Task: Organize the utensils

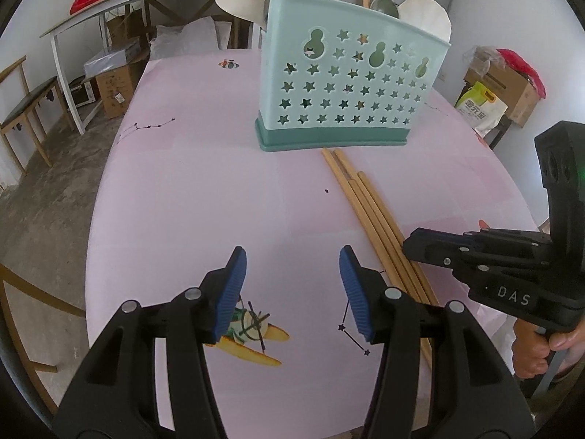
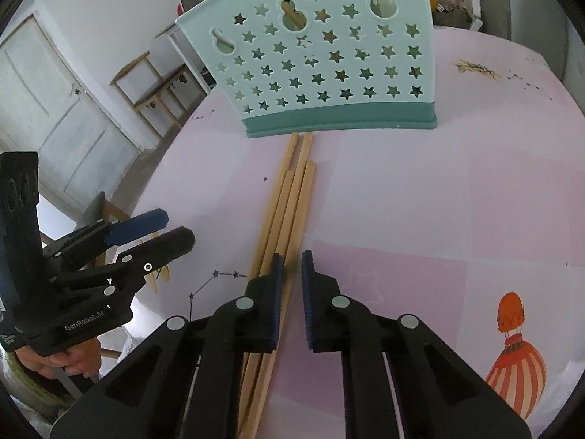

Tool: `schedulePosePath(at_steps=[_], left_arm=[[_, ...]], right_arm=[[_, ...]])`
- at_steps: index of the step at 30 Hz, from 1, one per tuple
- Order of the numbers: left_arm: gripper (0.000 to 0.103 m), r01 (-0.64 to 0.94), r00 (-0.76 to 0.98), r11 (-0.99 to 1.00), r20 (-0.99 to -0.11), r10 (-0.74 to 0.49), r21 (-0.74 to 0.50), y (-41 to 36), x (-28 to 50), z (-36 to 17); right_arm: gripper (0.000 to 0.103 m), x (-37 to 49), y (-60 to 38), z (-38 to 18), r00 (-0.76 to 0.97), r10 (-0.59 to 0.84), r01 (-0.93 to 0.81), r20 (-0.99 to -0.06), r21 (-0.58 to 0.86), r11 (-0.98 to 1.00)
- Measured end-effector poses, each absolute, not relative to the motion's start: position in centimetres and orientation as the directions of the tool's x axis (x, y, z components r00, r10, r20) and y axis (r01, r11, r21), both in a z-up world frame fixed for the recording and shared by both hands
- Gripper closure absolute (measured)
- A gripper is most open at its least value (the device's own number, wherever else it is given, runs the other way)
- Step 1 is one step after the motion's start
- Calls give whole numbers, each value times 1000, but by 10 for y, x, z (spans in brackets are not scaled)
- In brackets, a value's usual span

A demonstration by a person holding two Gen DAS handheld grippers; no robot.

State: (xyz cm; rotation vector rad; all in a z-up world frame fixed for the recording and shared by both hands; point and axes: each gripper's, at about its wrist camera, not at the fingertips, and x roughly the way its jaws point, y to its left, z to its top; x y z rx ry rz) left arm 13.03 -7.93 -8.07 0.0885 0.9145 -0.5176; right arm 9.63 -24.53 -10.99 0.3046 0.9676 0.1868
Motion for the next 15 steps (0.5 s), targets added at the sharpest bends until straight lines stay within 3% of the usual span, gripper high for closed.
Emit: schedulePosePath(at_steps=[15], left_arm=[[53, 573, 442, 797, -748, -496, -190, -101, 112, -80]], right_arm=[[96, 83, -273, -104, 587, 135, 90, -798, 230, 969]])
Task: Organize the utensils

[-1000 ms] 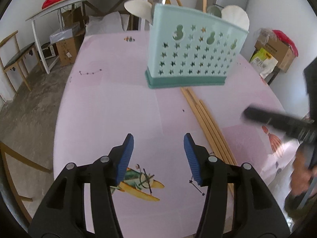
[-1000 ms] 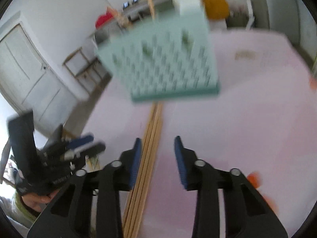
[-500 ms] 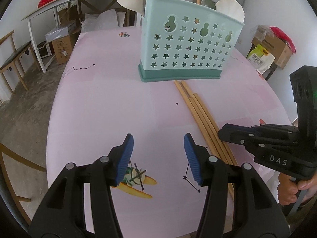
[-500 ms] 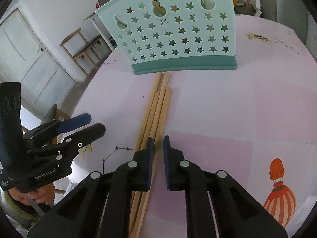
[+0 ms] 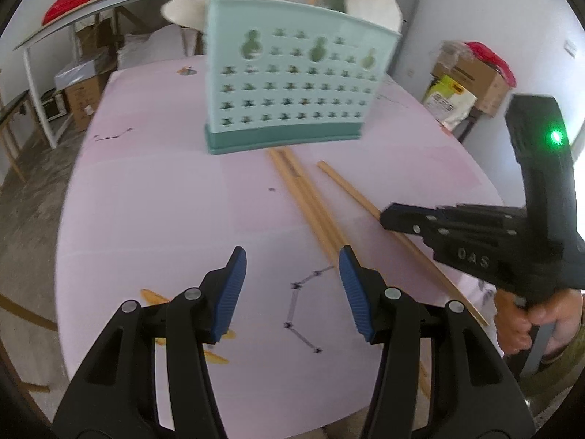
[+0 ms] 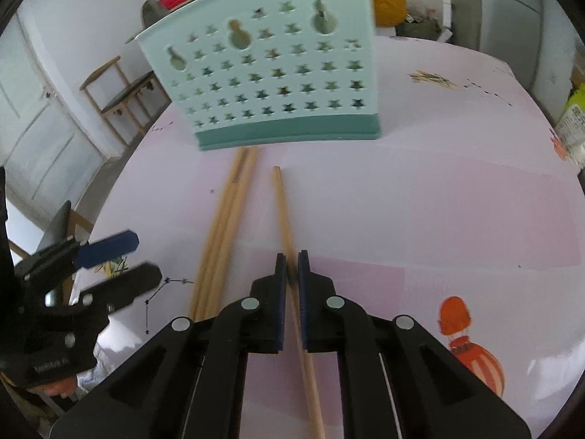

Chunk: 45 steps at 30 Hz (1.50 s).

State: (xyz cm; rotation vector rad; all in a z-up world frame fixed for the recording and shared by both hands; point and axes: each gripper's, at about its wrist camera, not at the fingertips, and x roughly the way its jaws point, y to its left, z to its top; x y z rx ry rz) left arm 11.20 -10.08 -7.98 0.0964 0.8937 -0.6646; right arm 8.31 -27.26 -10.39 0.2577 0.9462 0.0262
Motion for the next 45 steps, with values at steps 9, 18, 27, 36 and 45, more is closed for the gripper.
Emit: schedulePosePath(at_steps=[9, 18, 27, 36, 45], left_arm=[[55, 613, 444, 783, -775, -449, -102, -127, 104, -91], [55, 608, 484, 794, -788, -380, -10, -131, 103, -95], [77, 582, 485, 813, -803, -345, 2, -122, 108, -92], [98, 533, 468, 845, -819, -332, -38, -99, 116, -90], [98, 488, 416, 864, -838, -353, -122, -62, 109, -89]], right_arm=[[96, 82, -282, -107, 593, 145, 112, -792, 259, 959], [96, 82, -283, -108, 599, 157, 110, -786, 275, 955], [96, 82, -283, -108, 601, 159, 105, -783, 275, 956], [96, 82, -282, -107, 599, 153, 101, -786, 264, 959], [97, 74, -284, -106, 577, 152, 113, -802, 263, 958]])
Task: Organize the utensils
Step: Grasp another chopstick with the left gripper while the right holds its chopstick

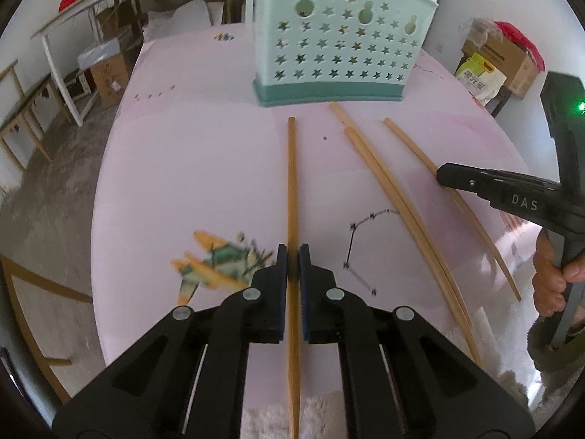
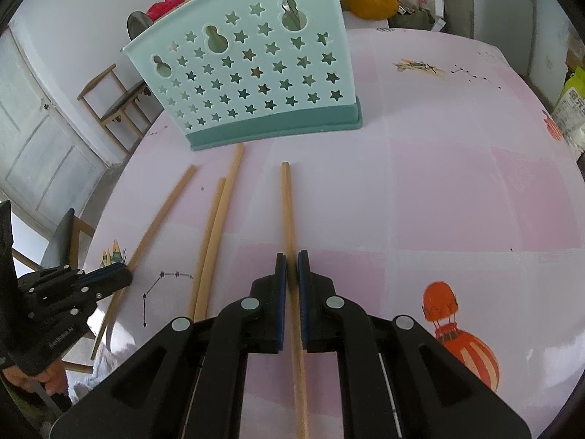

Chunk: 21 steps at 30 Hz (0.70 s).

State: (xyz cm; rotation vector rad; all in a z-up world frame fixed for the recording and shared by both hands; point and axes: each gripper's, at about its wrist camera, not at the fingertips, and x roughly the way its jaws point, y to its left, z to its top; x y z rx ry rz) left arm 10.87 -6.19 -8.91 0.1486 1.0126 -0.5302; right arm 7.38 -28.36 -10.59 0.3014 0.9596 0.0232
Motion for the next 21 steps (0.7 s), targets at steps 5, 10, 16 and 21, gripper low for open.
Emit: schedulePosePath(at_steps=[5, 10, 16, 21], left_arm=[[98, 471, 394, 865, -836, -382, -173, -46, 107, -90], [91, 465, 377, 857, -828, -416, -220, -43, 112, -91], [88, 461, 382, 857, -820, -427, -231, -44, 119, -89], [88, 467, 390, 854, -814, -431, -229, -46, 124, -84]], right_arm=[[96, 69, -286, -105, 557, 154, 120, -816, 263, 957], [95, 72, -287, -105, 536, 179, 109, -825, 277, 955], [84, 77, -281, -103, 526, 174, 90, -833, 257, 962], [84, 83, -275, -102, 521, 154, 70, -840, 222, 973]])
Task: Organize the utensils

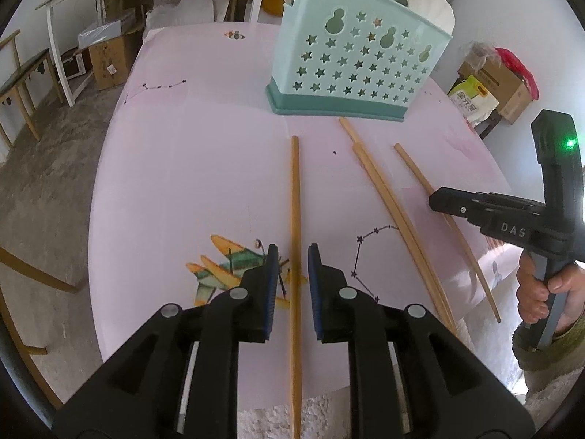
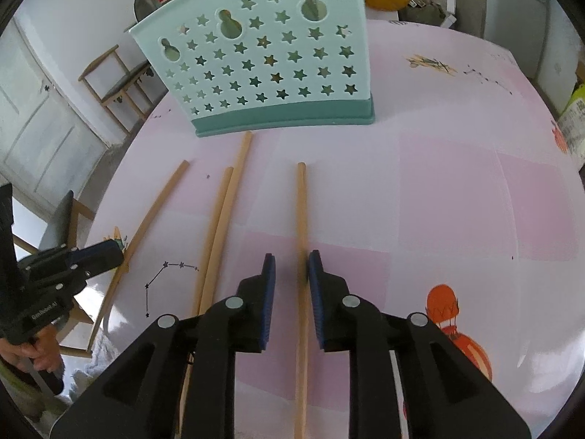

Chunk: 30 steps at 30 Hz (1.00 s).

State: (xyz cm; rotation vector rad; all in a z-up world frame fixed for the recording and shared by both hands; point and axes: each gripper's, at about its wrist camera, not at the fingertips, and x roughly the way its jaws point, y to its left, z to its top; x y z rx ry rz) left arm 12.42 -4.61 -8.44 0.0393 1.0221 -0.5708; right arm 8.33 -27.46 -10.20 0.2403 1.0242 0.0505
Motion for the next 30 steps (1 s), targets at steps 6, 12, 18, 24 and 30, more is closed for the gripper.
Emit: schedulePosePath(at_steps=[6, 12, 18, 24, 30], left_arm=[[87, 505, 377, 838, -820, -431, -208, -60, 140, -78], [87, 530, 381, 837, -843, -378, -136, -84, 164, -79], [87, 555, 425, 832, -862, -278, 5, -108, 169, -88], [96, 529, 455, 848, -852, -260, 24, -113, 171, -90], [98, 517, 466, 855, -848, -253, 29, -114, 168, -90]], right_arm=[[85, 97, -264, -101, 528, 93, 30, -844, 128, 991], [96, 109, -260, -101, 535, 52, 24, -843, 77, 997], [96, 106, -266, -101, 539, 53, 33, -840, 84, 996], [96, 106, -268, -101, 541, 53, 42, -840, 90, 995], [96, 105, -268, -101, 541, 54, 48, -839, 94, 994]])
